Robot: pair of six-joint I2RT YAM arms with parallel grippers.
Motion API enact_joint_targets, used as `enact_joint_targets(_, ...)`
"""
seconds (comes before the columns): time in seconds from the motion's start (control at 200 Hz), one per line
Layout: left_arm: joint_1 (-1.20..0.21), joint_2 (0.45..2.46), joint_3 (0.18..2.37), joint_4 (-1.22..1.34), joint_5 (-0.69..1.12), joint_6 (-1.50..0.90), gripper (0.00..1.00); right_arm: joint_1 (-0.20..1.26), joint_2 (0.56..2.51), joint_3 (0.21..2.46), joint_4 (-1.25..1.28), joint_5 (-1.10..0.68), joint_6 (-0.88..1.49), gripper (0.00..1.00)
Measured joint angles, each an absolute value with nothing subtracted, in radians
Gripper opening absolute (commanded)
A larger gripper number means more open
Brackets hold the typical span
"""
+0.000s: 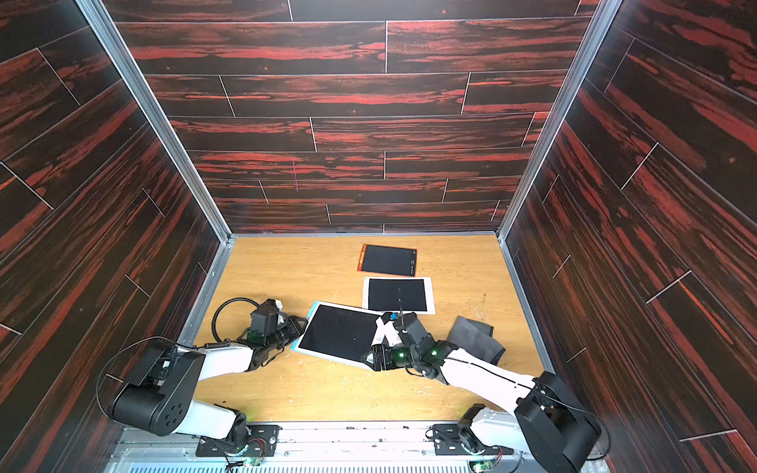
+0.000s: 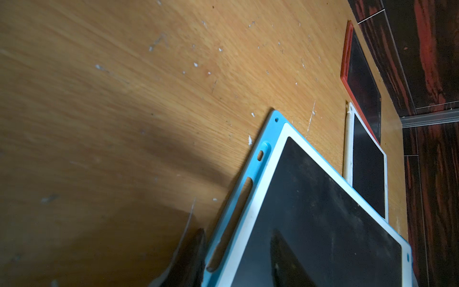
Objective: Wipe the drawing tablet
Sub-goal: Pick up the drawing tablet from the center of the board.
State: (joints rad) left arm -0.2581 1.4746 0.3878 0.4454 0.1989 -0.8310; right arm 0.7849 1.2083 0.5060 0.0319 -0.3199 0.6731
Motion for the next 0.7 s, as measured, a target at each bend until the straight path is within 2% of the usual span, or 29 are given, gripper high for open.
enact_joint_targets(0.366, -0.252, 1.461, 0.383, 0.434, 0.162, -0.831, 0.43, 0.736, 1.106, 0.435, 0.363, -0.408, 0.960, 0.72)
enact_joint_targets(0.496, -0.273, 1.445, 0.374, 0.416, 0.247, -0.839, 0.43, 0.698, 1.074, 0.436, 0.539, -0.445, 1.033, 0.72)
enact_joint_targets(0.701, -0.299, 1.442, 0.369, 0.403, 0.341, -0.847, 0.43, 0.689, 1.141, 0.450, 0.582, -0.492, 1.083, 0.71)
